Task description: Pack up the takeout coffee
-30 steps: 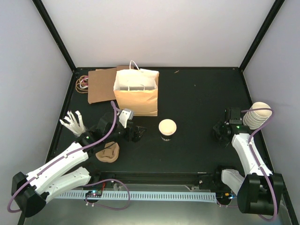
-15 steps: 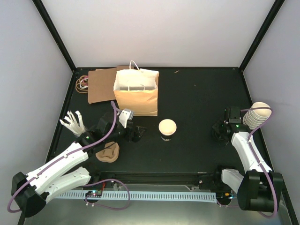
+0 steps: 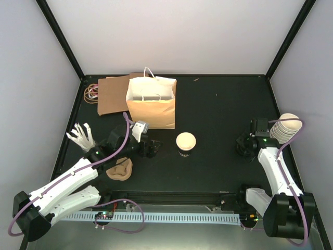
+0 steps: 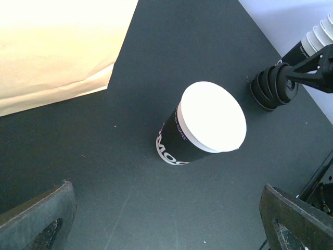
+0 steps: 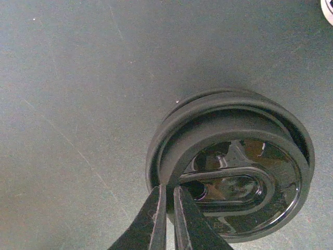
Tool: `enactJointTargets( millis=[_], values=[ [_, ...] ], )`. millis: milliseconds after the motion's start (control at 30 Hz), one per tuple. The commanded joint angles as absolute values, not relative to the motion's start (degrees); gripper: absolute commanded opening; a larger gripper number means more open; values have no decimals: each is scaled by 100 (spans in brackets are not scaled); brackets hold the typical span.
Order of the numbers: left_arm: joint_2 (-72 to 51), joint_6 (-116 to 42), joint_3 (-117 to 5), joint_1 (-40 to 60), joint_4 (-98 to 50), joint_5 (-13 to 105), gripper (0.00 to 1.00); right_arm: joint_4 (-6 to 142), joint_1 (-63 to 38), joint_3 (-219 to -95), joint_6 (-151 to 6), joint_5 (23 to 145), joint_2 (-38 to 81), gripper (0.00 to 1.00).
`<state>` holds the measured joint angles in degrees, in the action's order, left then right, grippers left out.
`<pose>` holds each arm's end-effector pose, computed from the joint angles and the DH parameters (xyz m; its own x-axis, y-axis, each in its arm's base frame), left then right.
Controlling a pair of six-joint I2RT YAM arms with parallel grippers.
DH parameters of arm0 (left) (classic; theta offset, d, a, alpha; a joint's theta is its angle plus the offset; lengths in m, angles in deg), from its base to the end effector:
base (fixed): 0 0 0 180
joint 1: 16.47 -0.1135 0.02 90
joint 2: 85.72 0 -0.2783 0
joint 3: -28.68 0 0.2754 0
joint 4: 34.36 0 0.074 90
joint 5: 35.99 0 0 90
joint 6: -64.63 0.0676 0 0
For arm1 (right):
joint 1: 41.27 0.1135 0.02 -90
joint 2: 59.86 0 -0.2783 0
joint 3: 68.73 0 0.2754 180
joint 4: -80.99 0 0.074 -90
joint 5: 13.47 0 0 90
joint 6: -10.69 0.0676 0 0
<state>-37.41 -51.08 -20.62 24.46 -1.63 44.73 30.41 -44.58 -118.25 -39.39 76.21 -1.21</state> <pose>0.1666 -0.1589 0.2521 -0.6835 0.0260 -0.7294 0.5035 0.7404 -0.4454 0.2182 -0.0130 0.1852 -0.6223 0.6788 -0.3899 0.5996 0.7335 0.3200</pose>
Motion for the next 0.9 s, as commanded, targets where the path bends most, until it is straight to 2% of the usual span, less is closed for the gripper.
enactJointTargets(
  millis=[0,400,867],
  values=[
    [-3826,-5167,-2170,2418,-169,4408,99,2823,-4479,-12036,-4079,7566,-316,7],
    [-3835,-5258,-2145,2417,-235,4424,99,2219,-3977,-12622,-4477,7761,-536,7],
    [-3572,-5505,-2230,2386,-247,4393,99,1441,-1453,-13999,-4733,7886,248,7]
  ],
)
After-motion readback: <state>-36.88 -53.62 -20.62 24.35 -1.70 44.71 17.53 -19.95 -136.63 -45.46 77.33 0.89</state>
